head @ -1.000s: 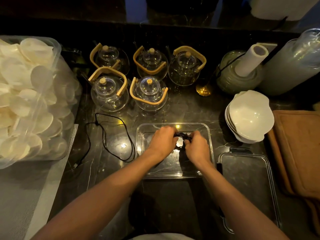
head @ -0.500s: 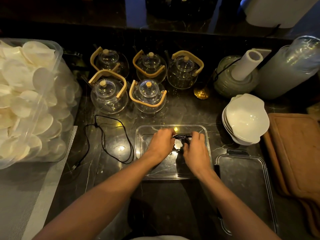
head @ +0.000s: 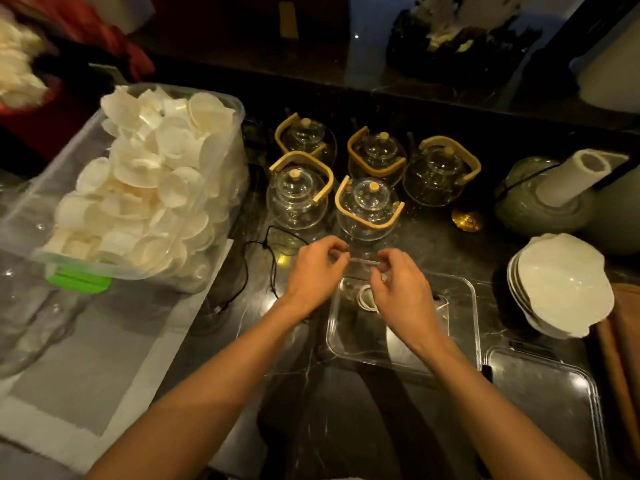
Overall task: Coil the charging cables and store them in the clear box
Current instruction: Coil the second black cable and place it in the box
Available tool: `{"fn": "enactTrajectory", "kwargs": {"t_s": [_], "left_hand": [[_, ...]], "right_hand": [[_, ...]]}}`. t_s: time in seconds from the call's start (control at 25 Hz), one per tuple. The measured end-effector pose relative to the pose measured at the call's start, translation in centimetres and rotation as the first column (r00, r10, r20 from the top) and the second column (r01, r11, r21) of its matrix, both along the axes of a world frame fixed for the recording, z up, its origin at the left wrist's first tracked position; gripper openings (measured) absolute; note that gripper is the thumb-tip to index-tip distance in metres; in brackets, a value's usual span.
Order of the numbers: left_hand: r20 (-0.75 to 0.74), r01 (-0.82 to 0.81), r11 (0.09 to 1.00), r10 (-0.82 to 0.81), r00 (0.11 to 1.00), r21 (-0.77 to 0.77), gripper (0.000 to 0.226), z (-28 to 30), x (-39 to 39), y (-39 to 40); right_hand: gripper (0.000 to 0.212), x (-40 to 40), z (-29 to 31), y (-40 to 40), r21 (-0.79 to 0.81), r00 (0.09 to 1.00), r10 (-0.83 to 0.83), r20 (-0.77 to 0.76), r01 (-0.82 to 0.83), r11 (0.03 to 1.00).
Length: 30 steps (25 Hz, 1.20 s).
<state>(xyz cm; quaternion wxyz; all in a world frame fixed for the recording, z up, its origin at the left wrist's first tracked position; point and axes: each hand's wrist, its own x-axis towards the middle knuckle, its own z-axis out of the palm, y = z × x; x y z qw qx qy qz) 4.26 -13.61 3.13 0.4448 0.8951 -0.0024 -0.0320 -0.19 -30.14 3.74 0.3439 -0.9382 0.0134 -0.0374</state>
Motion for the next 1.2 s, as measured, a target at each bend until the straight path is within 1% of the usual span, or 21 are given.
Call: {"fn": "enactTrajectory", "kwargs": {"t_s": [0.12,0.24,0.36,0.52,0.6,0.68,0.76,0.84,0.92,0.96,1.04,1.12,1.2], "left_hand": [[-0.033,-0.149,0.988,0.150,0.988,0.028,0.030,0.1,0.3,5.3],[-0.118,-0.249,0.959,0.265,0.957,0.133,0.043,-1.1,0.1,9.7],[-0.204,-0.259,0.932,0.313,0.928,0.255,0.050,-2.8,-0.9,13.0],[-0.291,-0.216,0.896,0.341,0.894,0.387,0.057,-4.9,-2.7,15.9],[-0.303,-0.170,0.890,0.316,0.899,0.423,0.054,-5.6,-3.4,16.7],[-0.288,-0.157,0.896,0.294,0.911,0.416,0.042,-6.0,-3.8,17.1],[-0.269,-0.166,0.903,0.287,0.919,0.397,0.028,-6.1,-3.7,17.2],[-0.282,-0.154,0.909,0.276,0.919,0.387,0.020,-6.1,-3.3,17.3],[-0.340,-0.135,0.929,0.258,0.905,0.345,0.018,-6.1,-2.9,17.3],[-0.379,-0.141,0.949,0.246,0.892,0.283,0.016,-6.1,-2.7,17.4],[-0.461,-0.202,0.975,0.221,0.859,0.091,0.011,-5.7,-2.2,17.3],[-0.509,-0.309,0.943,0.207,0.835,-0.124,0.007,-4.7,-2.0,17.1],[-0.493,-0.396,0.860,0.205,0.846,-0.323,0.010,-3.4,-1.5,16.9]], "right_hand": [[0.037,2.9,1.1,3.4,-0.020,0.992,0.125,0.001,-0.125,0.992],[0.042,5.4,1.0,7.3,-0.067,0.966,0.257,-0.004,-0.257,0.964],[0.042,7.5,0.0,11.1,-0.135,0.917,0.394,-0.056,-0.398,0.907],[0.050,9.8,-1.9,14.8,-0.236,0.799,0.584,-0.142,-0.601,0.764],[0.053,10.9,-2.9,16.1,-0.270,0.763,0.623,-0.174,-0.645,0.715],[0.051,11.6,-4.0,17.3,-0.264,0.727,0.648,-0.229,-0.687,0.677],[0.050,11.4,-5.1,18.3,-0.257,0.665,0.688,-0.292,-0.747,0.613],[0.050,10.7,-6.2,19.0,-0.250,0.603,0.717,-0.349,-0.798,0.549],[0.045,10.1,-7.2,19.4,-0.258,0.591,0.709,-0.385,-0.806,0.532],[0.039,9.8,-7.7,19.5,-0.263,0.604,0.699,-0.384,-0.797,0.544],[0.026,9.4,-8.1,19.3,-0.263,0.649,0.678,-0.346,-0.761,0.593],[0.021,9.0,-7.8,18.6,-0.218,0.693,0.653,-0.304,-0.718,0.661],[0.022,8.5,-6.7,17.6,-0.095,0.760,0.603,-0.244,-0.637,0.765]]}}
